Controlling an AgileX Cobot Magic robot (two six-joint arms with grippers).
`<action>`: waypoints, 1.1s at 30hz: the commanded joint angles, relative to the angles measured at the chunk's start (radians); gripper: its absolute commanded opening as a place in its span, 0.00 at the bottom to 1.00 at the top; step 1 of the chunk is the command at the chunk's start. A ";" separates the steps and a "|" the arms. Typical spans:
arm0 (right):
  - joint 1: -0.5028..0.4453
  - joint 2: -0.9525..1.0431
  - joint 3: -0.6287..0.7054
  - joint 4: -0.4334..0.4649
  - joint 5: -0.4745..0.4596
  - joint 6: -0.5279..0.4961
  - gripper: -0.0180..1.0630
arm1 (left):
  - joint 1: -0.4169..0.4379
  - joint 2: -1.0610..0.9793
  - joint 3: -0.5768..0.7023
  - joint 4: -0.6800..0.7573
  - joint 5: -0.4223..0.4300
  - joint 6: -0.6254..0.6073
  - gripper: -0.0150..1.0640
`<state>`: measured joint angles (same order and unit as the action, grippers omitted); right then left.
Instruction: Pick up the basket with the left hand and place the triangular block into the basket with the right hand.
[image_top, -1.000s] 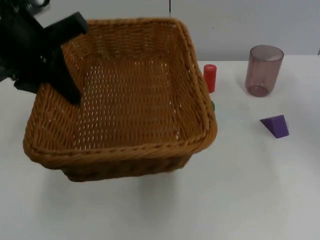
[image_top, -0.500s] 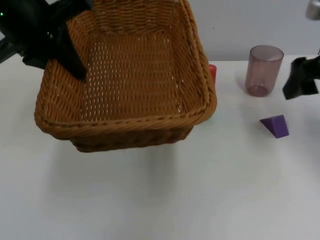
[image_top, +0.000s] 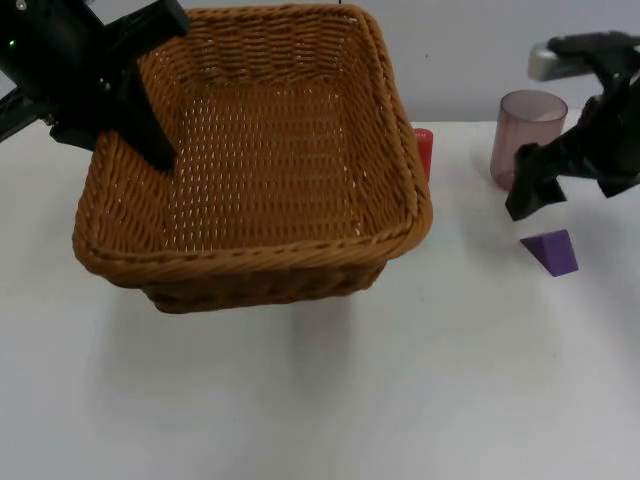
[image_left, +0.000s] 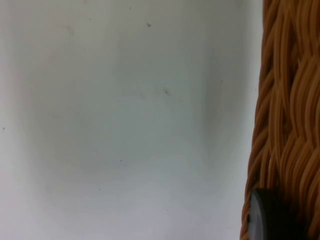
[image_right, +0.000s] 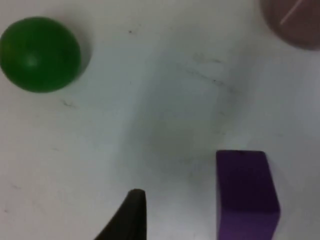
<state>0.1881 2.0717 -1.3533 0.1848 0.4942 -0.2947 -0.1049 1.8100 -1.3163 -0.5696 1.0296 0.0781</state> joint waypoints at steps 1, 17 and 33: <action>0.007 0.018 -0.012 0.011 0.013 -0.018 0.99 | 0.003 -0.003 -0.008 -0.025 0.005 -0.001 0.01; 0.007 0.099 -0.012 0.001 0.002 -0.005 0.98 | 0.003 -0.003 -0.008 -0.025 0.001 -0.001 0.01; 0.007 0.103 -0.012 -0.006 0.006 0.028 0.22 | 0.003 -0.003 -0.008 -0.025 -0.001 -0.001 0.01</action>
<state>0.1881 2.1717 -1.3615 0.1856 0.4969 -0.2782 -0.1049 1.8100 -1.3163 -0.5696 1.0296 0.0781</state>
